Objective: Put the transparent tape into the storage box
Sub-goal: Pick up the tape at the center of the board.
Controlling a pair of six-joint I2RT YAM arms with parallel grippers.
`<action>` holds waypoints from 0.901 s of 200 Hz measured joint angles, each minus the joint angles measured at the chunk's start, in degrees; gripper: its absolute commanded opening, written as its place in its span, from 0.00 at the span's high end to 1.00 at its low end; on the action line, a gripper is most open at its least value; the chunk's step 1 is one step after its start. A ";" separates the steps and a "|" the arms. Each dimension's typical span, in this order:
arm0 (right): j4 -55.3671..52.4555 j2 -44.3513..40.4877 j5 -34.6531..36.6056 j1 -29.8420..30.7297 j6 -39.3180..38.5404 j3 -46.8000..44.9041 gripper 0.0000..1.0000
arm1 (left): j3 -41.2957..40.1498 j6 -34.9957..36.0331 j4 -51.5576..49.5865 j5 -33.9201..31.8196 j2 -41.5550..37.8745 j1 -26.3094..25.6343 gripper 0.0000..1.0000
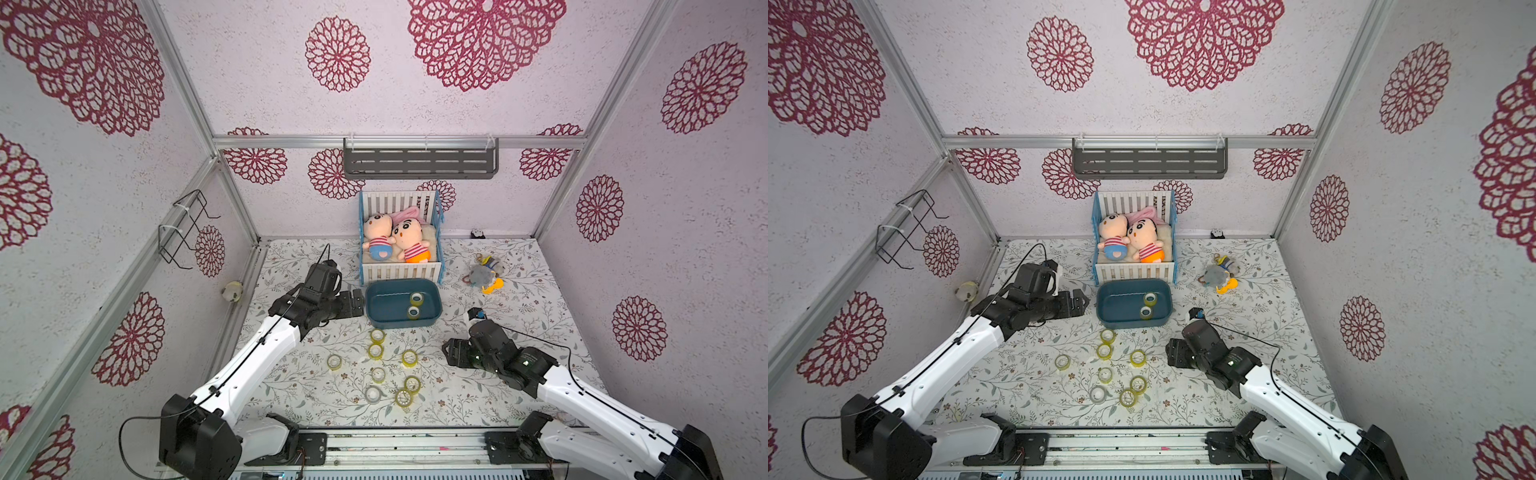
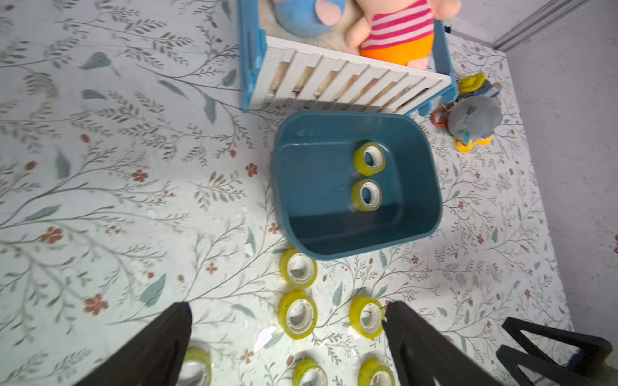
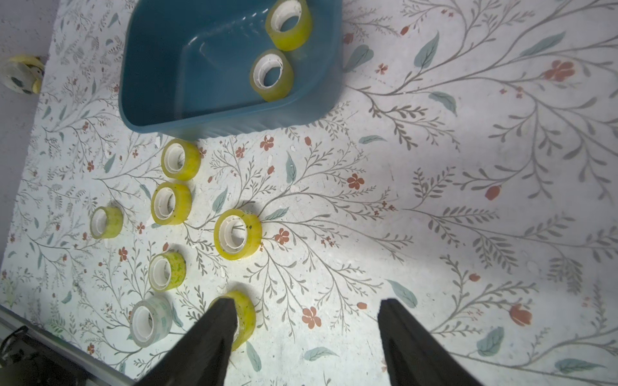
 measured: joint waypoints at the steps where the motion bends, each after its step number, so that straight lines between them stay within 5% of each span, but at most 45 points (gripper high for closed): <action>1: 0.07 0.28 0.00 0.13 0.20 0.00 0.30 | -0.11 -0.04 -0.35 -0.13 -0.33 0.20 0.03; 46: 4.22 11.67 1.09 5.33 3.13 0.04 0.30 | -4.85 -0.68 -6.34 -1.49 -10.58 7.98 0.03; 126: 9.49 26.29 1.68 8.20 5.29 6.25 0.27 | -4.22 -3.85 -11.45 -5.79 -20.90 12.50 0.03; 180: 10.40 30.64 2.60 8.52 6.78 8.00 0.25 | -10.95 -3.85 -11.06 -5.57 -29.31 12.87 0.03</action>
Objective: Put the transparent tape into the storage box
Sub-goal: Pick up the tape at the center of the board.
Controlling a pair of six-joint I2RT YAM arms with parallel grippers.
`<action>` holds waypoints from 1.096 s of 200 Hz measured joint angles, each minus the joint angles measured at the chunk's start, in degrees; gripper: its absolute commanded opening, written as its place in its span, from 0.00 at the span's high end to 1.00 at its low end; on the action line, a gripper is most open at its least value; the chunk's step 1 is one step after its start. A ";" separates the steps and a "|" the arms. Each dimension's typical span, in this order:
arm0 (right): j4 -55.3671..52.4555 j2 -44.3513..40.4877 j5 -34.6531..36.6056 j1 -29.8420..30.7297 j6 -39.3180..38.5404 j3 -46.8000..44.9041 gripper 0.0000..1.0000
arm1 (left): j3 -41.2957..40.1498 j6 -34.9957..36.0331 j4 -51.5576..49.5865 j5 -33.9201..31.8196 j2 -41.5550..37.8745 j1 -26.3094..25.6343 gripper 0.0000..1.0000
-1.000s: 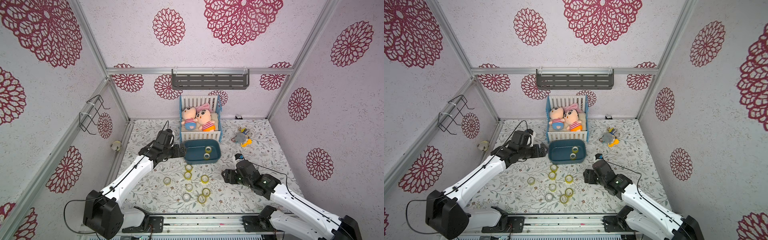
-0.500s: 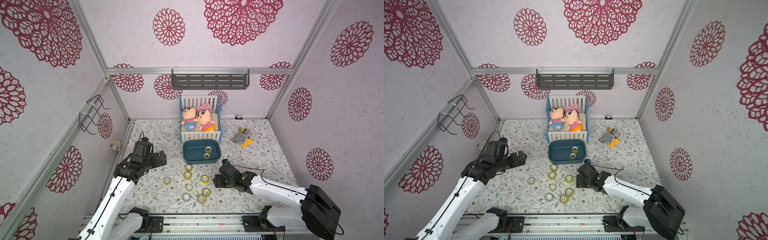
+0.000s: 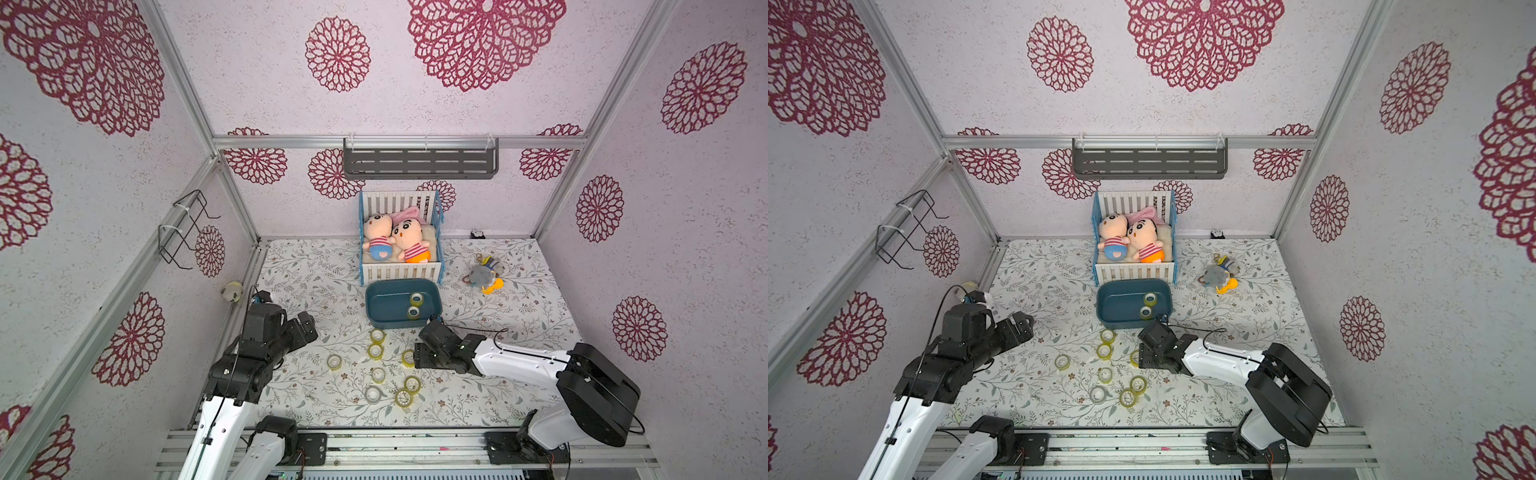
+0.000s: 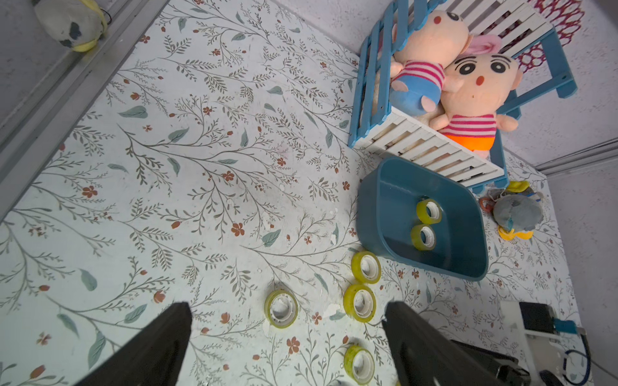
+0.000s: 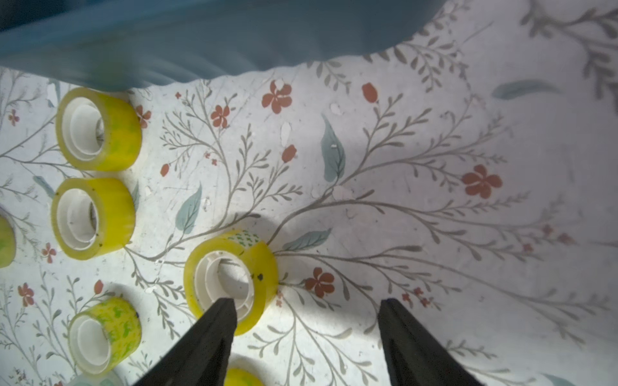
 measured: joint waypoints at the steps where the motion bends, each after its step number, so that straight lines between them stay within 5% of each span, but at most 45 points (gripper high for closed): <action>1: 0.00 0.04 0.00 0.00 0.00 0.02 0.25 | -0.04 0.07 0.02 0.11 -0.04 0.00 0.03; 118: -2.62 3.48 6.21 0.28 2.99 2.05 0.25 | -1.16 4.87 7.28 7.17 10.08 0.00 0.03; 219: -4.74 2.67 8.04 0.76 1.27 1.38 0.30 | -1.16 4.92 8.57 8.50 7.74 0.00 0.03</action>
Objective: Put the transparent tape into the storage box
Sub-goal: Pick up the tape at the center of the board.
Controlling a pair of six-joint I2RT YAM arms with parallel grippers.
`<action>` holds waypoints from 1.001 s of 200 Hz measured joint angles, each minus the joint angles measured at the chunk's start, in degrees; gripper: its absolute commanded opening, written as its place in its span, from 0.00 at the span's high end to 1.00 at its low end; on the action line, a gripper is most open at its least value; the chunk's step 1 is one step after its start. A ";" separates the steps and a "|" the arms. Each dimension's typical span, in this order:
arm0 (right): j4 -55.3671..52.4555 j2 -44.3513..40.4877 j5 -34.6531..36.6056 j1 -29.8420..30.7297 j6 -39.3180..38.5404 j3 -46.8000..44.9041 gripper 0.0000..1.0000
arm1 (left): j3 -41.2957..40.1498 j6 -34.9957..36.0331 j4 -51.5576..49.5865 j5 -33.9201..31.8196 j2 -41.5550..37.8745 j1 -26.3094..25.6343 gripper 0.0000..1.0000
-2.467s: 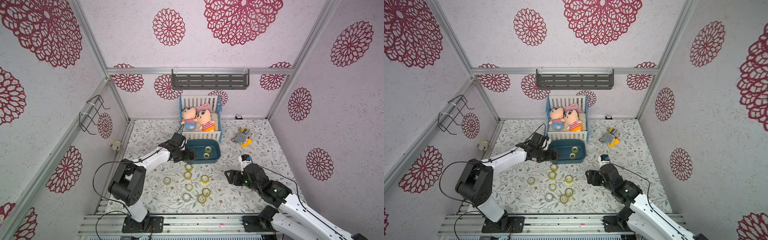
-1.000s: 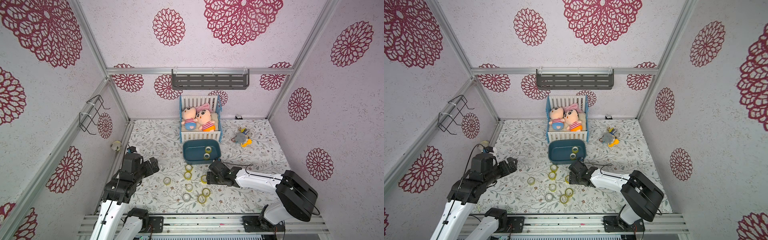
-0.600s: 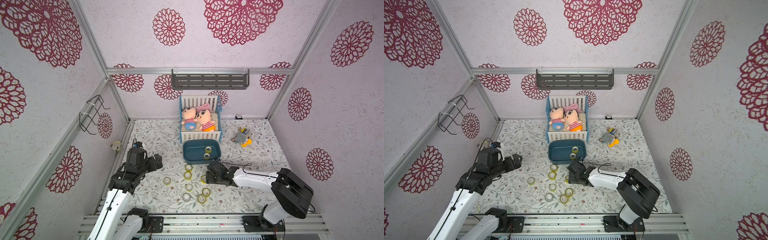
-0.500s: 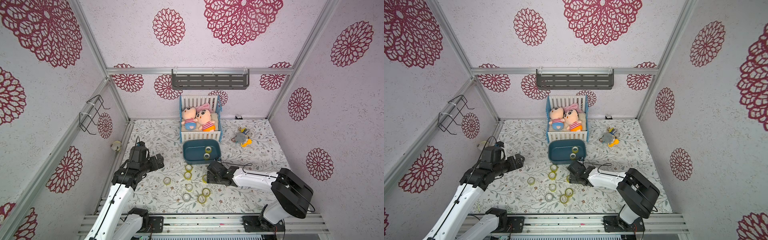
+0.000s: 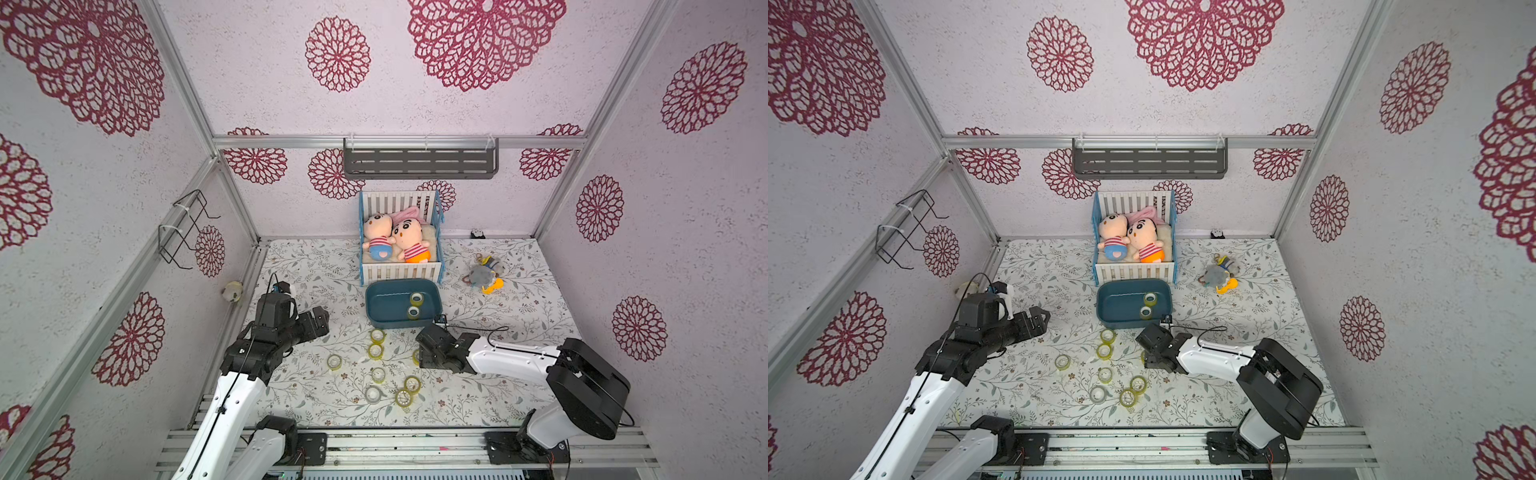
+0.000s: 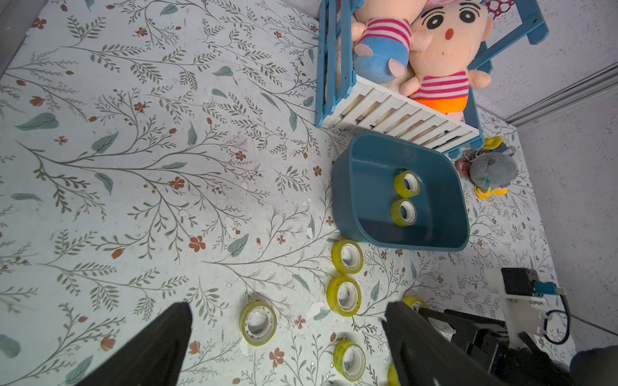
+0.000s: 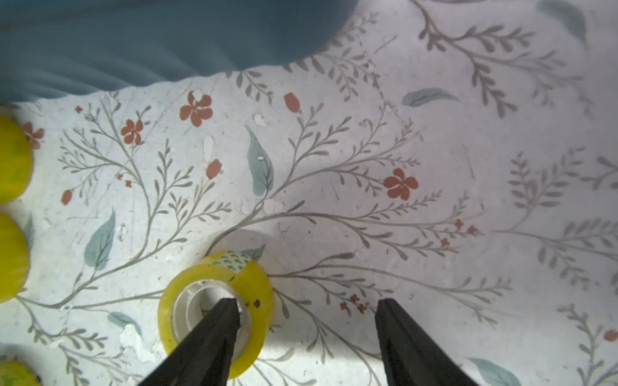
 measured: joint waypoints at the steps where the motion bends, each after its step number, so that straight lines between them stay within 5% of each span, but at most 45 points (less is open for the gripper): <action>1: 0.09 0.09 -0.07 0.02 -0.02 0.00 0.30 | 0.00 0.00 0.00 0.00 0.00 0.00 0.03; 25: 0.68 1.42 1.01 0.76 0.09 0.13 0.39 | 0.00 0.02 0.02 -0.02 0.04 0.00 0.03; 59: 3.08 0.83 2.03 0.92 1.16 -1.51 0.70 | 0.00 0.02 0.02 -0.02 0.07 0.00 0.03; 105: 1.68 -5.97 2.97 1.03 2.25 -5.35 1.00 | 0.00 0.00 0.02 -0.07 0.11 0.00 0.03; 162: -5.22 -17.42 4.13 -0.20 -0.85 0.31 1.00 | -0.81 -1.75 2.80 5.11 3.72 0.00 0.03; 200: -4.96 -10.01 3.56 -3.69 -5.01 14.53 1.00 | 0.00 -0.79 3.85 5.31 10.05 0.00 0.03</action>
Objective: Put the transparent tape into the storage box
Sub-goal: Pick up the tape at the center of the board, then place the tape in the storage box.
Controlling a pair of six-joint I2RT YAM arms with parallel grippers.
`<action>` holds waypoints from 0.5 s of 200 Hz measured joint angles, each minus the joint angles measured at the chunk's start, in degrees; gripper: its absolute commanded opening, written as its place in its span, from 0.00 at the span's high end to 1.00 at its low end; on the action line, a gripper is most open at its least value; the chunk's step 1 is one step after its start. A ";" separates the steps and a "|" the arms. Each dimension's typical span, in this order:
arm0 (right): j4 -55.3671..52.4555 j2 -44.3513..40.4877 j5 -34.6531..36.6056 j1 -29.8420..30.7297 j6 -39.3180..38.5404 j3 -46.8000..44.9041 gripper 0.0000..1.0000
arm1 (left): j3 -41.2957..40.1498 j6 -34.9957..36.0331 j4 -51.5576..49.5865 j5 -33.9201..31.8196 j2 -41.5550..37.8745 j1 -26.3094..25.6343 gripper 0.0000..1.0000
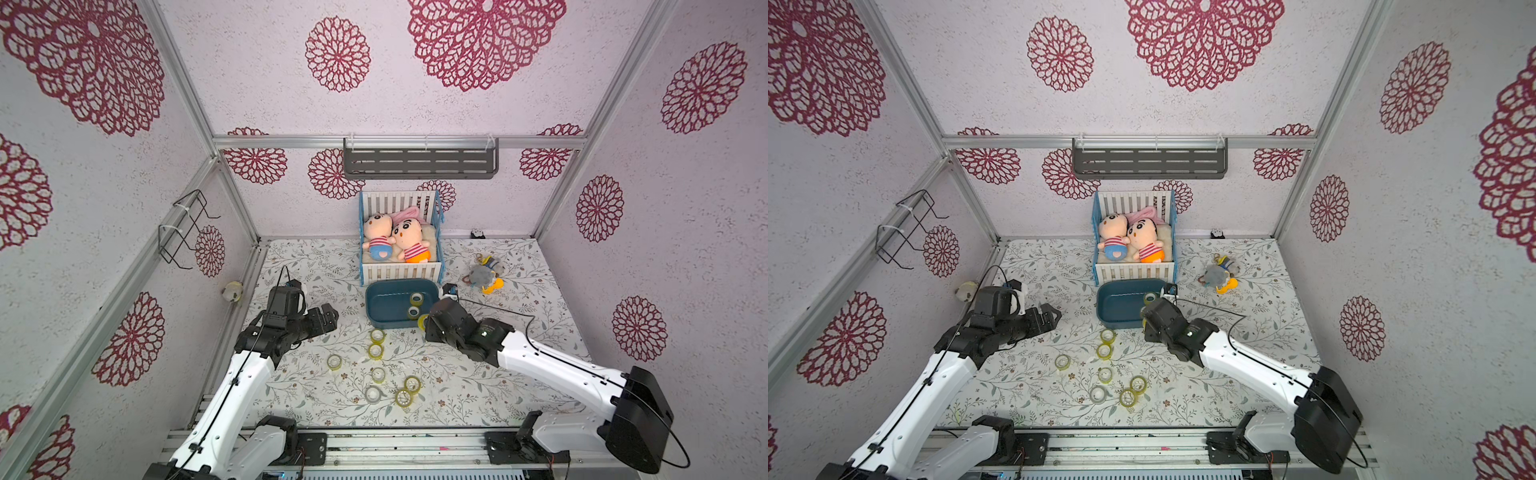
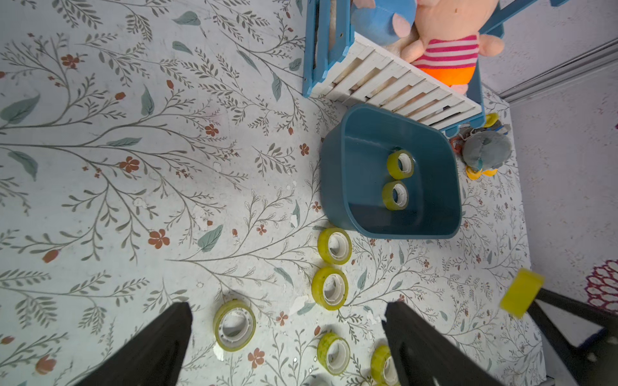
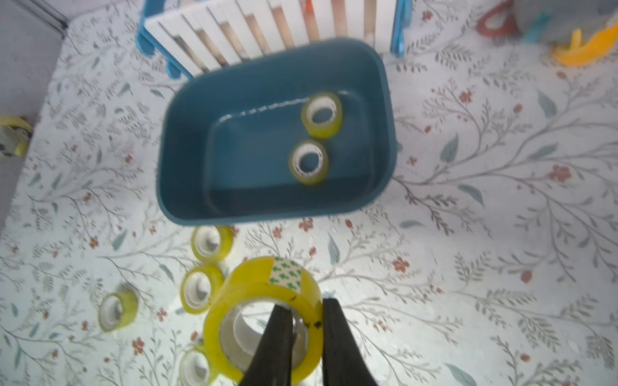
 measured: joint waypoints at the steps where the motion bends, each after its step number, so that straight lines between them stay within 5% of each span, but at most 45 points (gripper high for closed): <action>1: 0.00 0.52 -0.13 -0.11 -0.09 0.57 1.00 | 0.04 0.07 0.00 -0.09 0.09 0.00 0.03; 72: 1.99 31.04 -6.03 -3.23 -4.57 22.69 0.94 | 2.03 2.47 -2.84 -6.67 1.33 -0.11 0.03; 89: 0.90 36.28 -6.93 -3.32 -4.83 26.69 0.79 | 1.86 2.03 -2.64 -6.84 0.37 -0.46 0.03; 100: 0.11 39.17 -7.19 -3.34 -4.98 29.31 0.53 | 1.68 1.79 -2.40 -6.80 -0.22 -0.96 0.03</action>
